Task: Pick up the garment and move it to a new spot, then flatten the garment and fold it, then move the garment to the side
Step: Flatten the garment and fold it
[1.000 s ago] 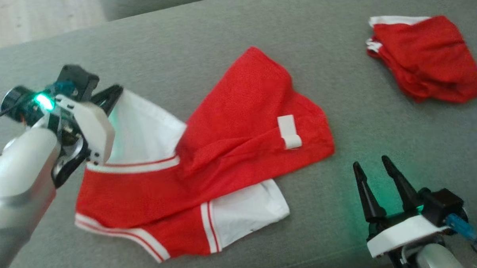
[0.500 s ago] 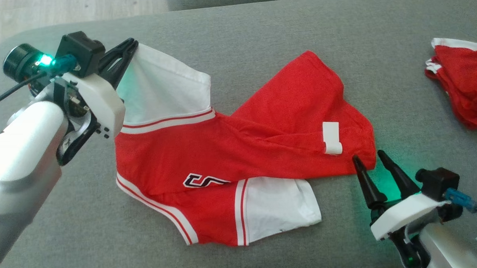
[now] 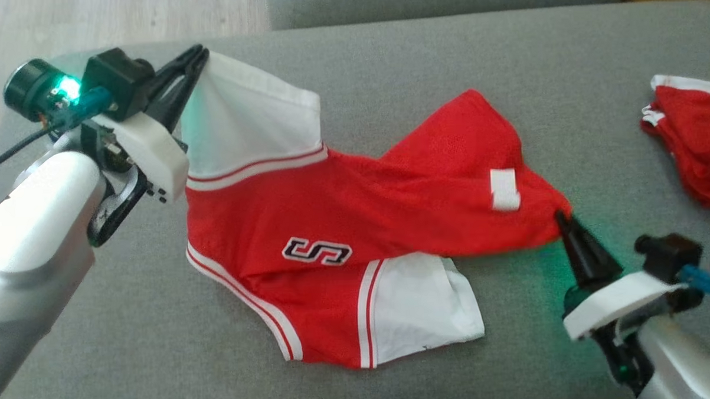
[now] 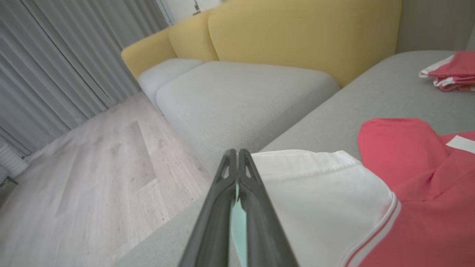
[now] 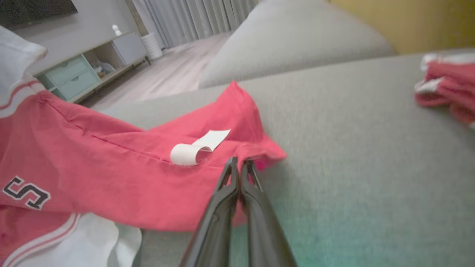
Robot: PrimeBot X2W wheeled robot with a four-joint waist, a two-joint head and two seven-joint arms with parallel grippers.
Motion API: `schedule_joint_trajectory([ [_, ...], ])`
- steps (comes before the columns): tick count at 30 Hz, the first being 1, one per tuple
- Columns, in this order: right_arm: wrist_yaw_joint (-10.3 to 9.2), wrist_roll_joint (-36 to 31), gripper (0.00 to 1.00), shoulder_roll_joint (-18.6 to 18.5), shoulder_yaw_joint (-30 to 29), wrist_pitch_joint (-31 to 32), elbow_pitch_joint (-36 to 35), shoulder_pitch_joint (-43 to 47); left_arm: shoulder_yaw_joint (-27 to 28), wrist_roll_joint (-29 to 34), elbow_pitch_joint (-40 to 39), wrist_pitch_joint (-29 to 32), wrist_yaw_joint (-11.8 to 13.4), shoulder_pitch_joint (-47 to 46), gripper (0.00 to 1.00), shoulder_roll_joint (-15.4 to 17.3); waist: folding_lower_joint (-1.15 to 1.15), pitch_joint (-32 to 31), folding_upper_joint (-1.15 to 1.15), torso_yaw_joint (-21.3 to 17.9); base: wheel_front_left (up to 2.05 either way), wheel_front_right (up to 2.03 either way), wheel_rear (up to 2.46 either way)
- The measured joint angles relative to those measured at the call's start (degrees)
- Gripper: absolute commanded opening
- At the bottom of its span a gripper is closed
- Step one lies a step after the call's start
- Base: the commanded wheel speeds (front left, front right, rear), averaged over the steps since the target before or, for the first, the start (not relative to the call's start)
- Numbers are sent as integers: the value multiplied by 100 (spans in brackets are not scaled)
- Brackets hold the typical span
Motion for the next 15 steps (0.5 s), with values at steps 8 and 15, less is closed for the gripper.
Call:
schedule_joint_trajectory([
  [8,0,-199,0,-302,-994,0,-1306,14,315,126,-220,-965,376,21,0,45,-1,-671,0,-75,0,0,0],
  [15,0,-553,0,-1250,-1233,2,-2031,-704,661,309,-833,-1238,657,-291,0,300,-1,-1161,0,-181,0,0,0],
])
